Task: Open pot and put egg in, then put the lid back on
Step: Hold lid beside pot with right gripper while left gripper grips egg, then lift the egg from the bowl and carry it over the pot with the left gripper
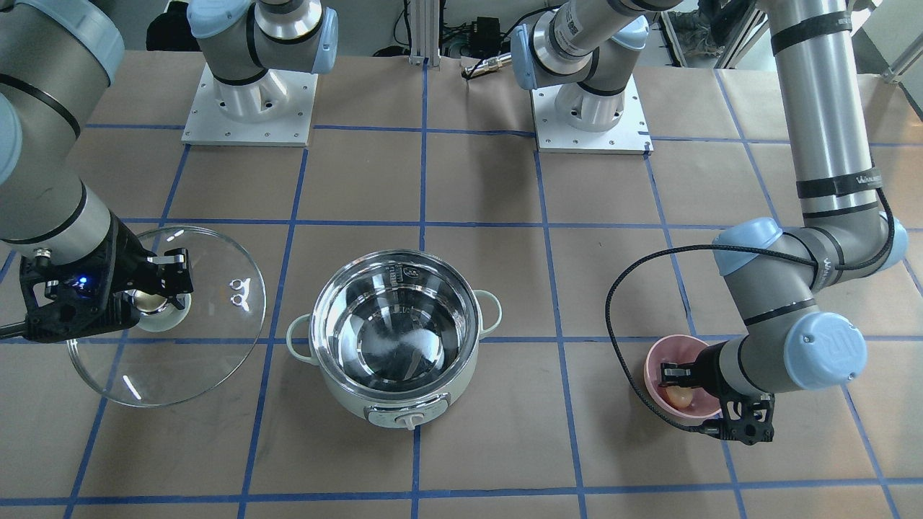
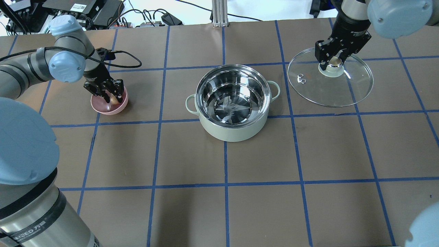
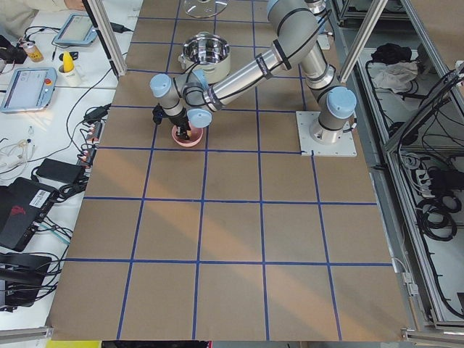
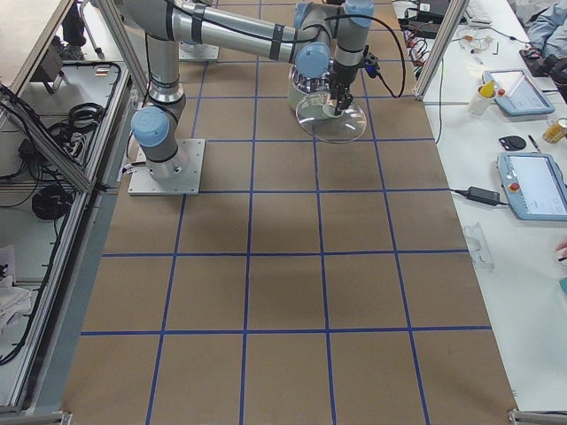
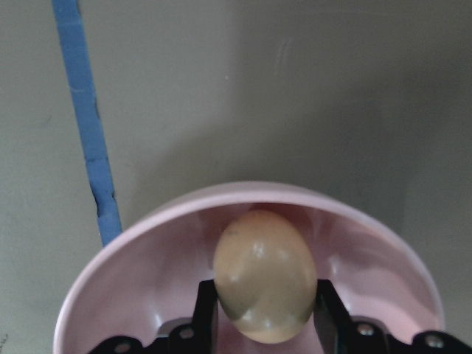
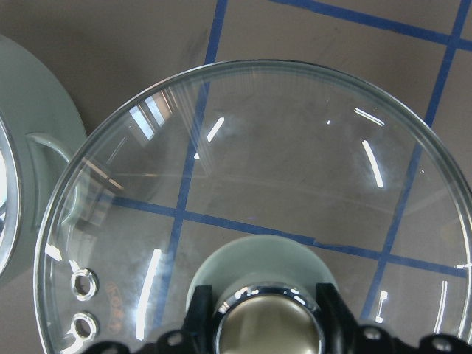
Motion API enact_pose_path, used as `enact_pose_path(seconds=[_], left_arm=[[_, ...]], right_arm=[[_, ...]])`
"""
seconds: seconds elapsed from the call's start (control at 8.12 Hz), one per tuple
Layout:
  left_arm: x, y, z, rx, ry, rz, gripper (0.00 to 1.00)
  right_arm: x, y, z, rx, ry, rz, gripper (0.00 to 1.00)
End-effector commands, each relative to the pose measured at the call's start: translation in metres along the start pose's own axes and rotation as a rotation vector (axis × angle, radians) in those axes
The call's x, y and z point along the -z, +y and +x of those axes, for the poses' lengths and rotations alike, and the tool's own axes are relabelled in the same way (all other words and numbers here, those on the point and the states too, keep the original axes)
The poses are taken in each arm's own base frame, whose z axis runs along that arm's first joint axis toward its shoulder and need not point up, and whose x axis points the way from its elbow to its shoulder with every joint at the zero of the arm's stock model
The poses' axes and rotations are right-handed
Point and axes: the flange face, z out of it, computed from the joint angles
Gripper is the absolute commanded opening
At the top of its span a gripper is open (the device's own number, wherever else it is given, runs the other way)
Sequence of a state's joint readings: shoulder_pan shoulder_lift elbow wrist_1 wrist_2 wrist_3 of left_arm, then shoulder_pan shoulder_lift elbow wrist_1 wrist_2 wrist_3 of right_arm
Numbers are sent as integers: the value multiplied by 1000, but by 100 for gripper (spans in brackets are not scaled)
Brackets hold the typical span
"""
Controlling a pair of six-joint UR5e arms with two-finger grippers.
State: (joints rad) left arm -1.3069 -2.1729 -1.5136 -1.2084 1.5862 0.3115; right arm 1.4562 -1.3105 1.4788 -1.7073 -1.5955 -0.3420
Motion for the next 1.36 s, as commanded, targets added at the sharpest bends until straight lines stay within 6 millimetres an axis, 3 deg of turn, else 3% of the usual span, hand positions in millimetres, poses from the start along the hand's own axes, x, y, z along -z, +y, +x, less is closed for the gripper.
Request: enact_pose_path(seconds=[0.0, 0.12, 0.37, 0.62, 0.74, 0.86, 1.23], left_arm=[[14, 7, 2, 0, 4, -27, 0], [22, 16, 4, -1, 15, -70, 0], [55, 28, 7, 1, -1, -28, 0], [109, 50, 17, 42, -26, 43, 0], [129, 62, 31, 101, -25, 54, 0], [151, 72, 60, 125, -33, 94, 0], [186, 83, 186, 133, -40, 184, 0]], right_arm=[[0, 0, 0, 0, -2, 0, 1], [1, 0, 0, 0, -1, 2, 1], [1, 0, -1, 1, -3, 2, 1], [1, 0, -1, 0, -4, 3, 1], [1, 0, 0, 0, -6, 3, 1], [1, 0, 0, 1, -6, 3, 1], [-1, -1, 0, 3, -7, 0, 1]])
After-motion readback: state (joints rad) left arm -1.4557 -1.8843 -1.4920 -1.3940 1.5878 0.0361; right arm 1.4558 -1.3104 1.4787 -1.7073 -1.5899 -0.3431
